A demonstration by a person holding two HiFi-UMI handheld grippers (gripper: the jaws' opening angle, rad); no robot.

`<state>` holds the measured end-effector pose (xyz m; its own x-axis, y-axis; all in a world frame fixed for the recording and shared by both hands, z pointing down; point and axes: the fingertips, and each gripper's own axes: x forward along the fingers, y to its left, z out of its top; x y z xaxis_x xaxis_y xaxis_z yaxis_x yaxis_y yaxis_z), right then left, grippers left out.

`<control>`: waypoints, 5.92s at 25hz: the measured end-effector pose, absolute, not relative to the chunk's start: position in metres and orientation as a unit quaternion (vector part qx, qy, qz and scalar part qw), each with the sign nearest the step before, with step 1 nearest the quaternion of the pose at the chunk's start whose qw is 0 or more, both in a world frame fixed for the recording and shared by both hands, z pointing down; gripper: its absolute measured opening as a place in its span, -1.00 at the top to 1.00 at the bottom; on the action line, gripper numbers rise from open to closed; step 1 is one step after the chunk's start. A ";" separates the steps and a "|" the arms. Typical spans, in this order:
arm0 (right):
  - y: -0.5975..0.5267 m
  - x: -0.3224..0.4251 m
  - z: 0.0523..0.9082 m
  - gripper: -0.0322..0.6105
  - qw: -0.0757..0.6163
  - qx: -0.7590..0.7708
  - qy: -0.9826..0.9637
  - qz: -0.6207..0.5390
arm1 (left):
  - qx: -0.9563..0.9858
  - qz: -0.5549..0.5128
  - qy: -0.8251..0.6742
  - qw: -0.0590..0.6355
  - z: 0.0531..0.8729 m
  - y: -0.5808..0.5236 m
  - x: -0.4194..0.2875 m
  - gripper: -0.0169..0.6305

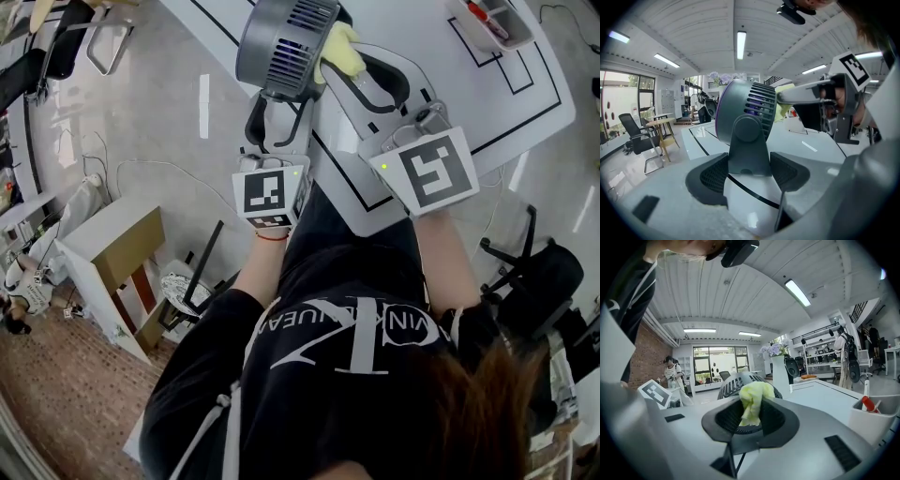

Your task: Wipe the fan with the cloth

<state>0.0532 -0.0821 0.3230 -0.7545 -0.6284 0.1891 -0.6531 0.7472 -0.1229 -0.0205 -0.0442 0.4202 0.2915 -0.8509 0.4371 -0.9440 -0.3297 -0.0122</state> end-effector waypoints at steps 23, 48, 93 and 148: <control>-0.095 0.049 0.397 0.63 0.097 0.378 -0.897 0.207 | 0.800 0.182 -0.559 0.118 0.418 -0.045 -0.019 0.07; -0.122 0.083 0.363 0.62 0.200 0.406 -0.891 0.034 | 0.818 0.247 -0.510 0.098 0.415 -0.031 -0.026 0.24; -0.053 0.005 0.295 0.64 0.248 0.230 -0.939 -0.065 | 0.791 0.227 -0.560 0.096 0.399 -0.054 -0.082 0.91; -0.205 0.028 0.280 0.63 0.257 0.398 -0.880 0.043 | 0.884 0.213 -0.415 0.036 0.376 -0.245 -0.064 0.91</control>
